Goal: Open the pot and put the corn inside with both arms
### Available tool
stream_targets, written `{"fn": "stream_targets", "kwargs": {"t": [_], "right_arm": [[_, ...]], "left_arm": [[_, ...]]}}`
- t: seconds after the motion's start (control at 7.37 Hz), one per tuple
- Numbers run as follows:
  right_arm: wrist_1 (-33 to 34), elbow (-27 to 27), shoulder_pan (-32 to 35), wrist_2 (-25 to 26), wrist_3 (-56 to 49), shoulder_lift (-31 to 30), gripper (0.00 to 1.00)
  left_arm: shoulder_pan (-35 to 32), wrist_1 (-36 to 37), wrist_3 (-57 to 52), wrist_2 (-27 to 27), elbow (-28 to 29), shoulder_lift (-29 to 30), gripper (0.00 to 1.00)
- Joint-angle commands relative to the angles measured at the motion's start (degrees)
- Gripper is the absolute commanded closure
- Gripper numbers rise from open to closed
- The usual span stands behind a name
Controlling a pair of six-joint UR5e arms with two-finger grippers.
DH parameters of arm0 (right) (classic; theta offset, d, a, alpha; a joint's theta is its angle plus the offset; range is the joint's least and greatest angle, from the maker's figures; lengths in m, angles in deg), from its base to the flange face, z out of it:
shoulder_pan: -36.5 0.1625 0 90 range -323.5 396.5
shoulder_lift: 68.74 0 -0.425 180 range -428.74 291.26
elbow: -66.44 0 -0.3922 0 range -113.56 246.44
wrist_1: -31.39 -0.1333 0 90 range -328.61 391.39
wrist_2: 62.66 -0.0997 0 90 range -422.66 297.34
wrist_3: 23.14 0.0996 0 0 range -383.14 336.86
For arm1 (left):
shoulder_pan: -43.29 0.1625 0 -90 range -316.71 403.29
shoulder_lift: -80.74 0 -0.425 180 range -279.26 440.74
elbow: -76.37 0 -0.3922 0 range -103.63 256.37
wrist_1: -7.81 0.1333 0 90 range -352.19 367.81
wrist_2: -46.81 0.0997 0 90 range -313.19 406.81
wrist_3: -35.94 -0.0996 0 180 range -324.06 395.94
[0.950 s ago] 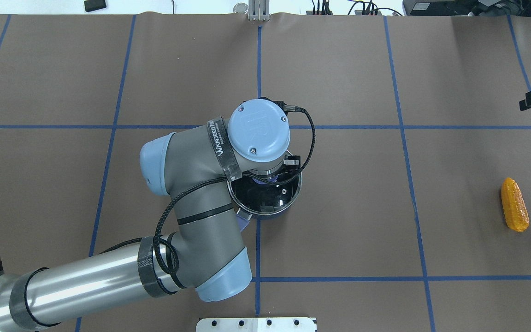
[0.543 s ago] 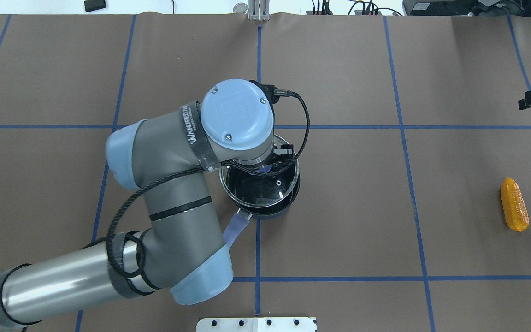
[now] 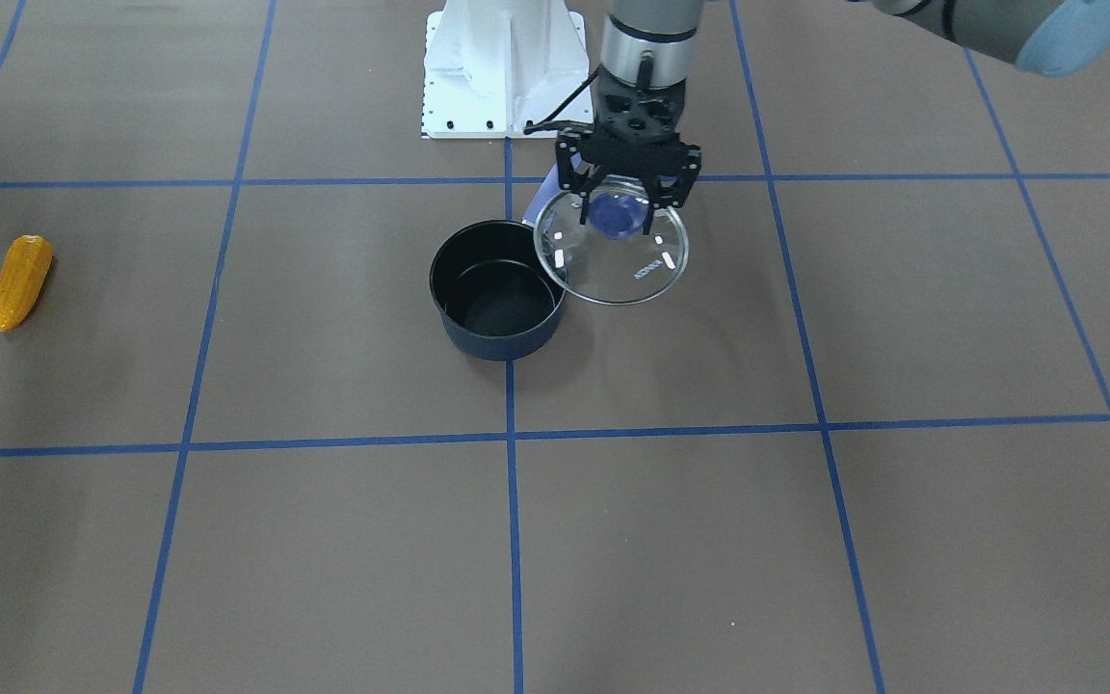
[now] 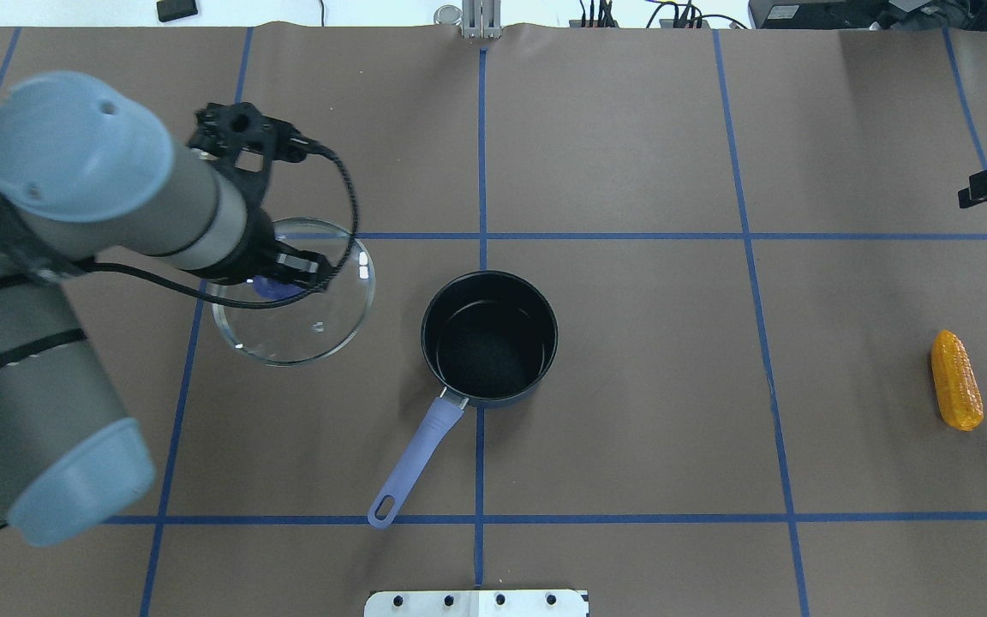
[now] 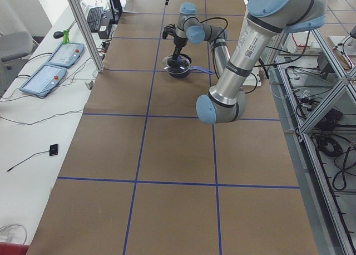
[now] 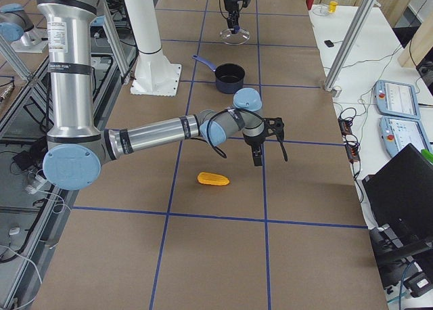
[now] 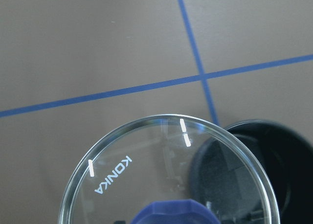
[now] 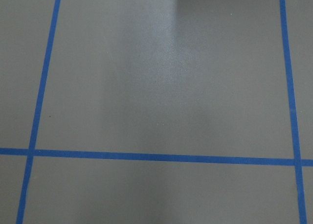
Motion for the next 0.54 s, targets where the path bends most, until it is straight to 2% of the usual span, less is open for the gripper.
{"fn": "stream_targets", "kwargs": {"t": [0.0,0.14,0.41], "right_arm": [[0.00,0.23,-0.35,0.71,0.05,0.00,0.00],[0.00,0.31,-0.44,0.71,0.05,0.00,0.00],[-1.13,0.31,-0.52,0.88,0.05,-0.44,0.00]], "left_arm": [[-10.75,-2.53,-18.22,-7.09,-3.66,-14.38,0.82],[-14.98,-6.38,-26.31,-11.22,-3.41,-21.66,0.82],[-16.69,-18.13,-30.78,-13.28,-1.75,-33.72,0.82]]}}
